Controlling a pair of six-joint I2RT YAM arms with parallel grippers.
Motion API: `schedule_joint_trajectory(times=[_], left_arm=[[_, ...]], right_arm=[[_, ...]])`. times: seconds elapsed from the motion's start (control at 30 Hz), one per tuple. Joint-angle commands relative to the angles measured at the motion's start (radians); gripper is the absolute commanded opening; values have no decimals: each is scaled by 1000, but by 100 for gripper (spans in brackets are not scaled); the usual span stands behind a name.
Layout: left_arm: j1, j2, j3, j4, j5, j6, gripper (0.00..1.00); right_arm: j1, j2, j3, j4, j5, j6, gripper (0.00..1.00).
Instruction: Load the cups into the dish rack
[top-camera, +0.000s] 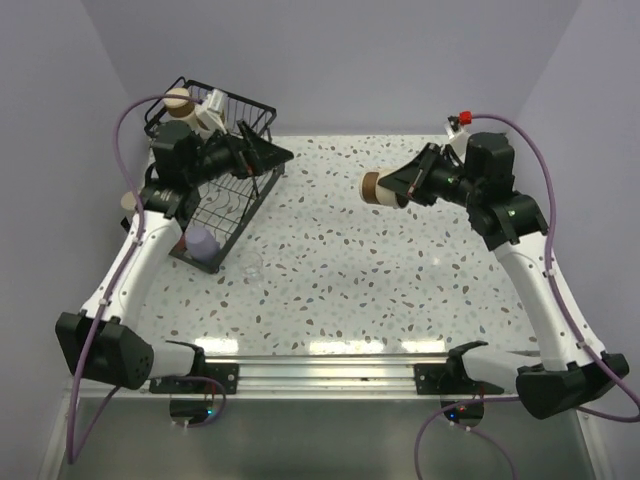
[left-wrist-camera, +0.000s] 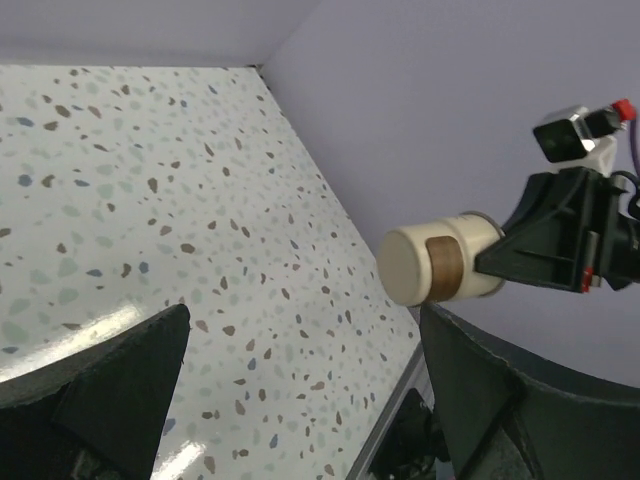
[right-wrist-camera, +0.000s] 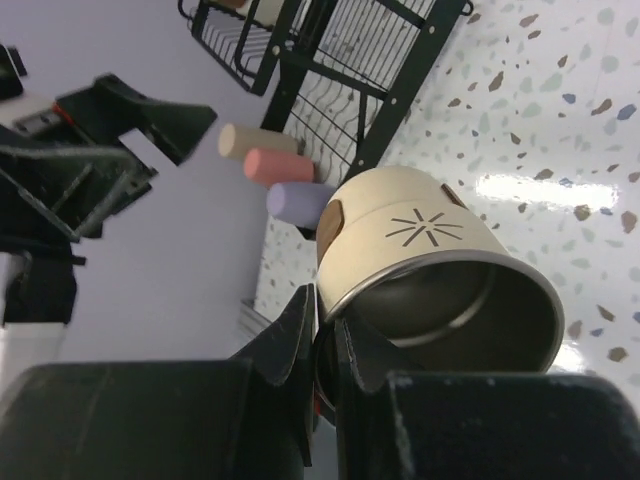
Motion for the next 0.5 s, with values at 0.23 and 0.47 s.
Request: schedule_joint_trajectory(times=[0.23,0.47], left_arm=[[-158,146,25,289,143,-92,100],[-158,157,-80,514,216,-220,100]], right_arm=[[-82,3,-167,648,-261,445,0],[-80,23,-242,851,-224,607,0]])
